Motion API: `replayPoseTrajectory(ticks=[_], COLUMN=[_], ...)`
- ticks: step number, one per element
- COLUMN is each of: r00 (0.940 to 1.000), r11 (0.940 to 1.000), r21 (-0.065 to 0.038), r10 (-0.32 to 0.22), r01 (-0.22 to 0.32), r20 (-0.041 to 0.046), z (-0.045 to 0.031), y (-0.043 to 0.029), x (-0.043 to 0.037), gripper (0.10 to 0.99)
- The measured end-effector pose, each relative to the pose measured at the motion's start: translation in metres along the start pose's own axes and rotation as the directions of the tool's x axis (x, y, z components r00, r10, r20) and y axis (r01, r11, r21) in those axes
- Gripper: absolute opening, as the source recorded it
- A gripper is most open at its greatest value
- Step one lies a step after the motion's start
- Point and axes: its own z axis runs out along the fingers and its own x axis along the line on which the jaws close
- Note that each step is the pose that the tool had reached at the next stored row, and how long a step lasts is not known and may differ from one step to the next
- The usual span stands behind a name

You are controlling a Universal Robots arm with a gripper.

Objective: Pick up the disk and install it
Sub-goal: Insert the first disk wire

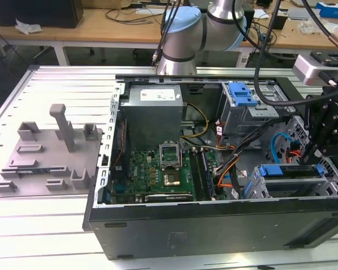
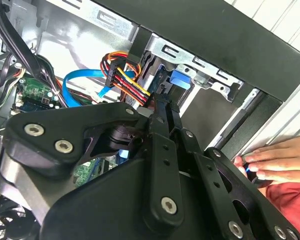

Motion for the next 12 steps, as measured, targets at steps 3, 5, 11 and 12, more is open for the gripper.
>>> replayPoseTrajectory(ticks=[3,5,11,12], r00=[1.0,1.0,1.0,1.0], r11=[1.0,1.0,1.0,1.0], r21=[0.0,0.0,0.0,0.0], r10=[0.0,0.0,0.0,0.0], r01=[0.0,0.0,0.0,0.0], r20=[-0.0001,0.0001,0.0001,0.0001], z=[0.0,0.0002,0.0024,0.0026], y=[0.0,0.0,0.0,0.0], x=[0.0,0.0,-0.0002,-0.0002], gripper=[0.165,0.165,0.165,0.165])
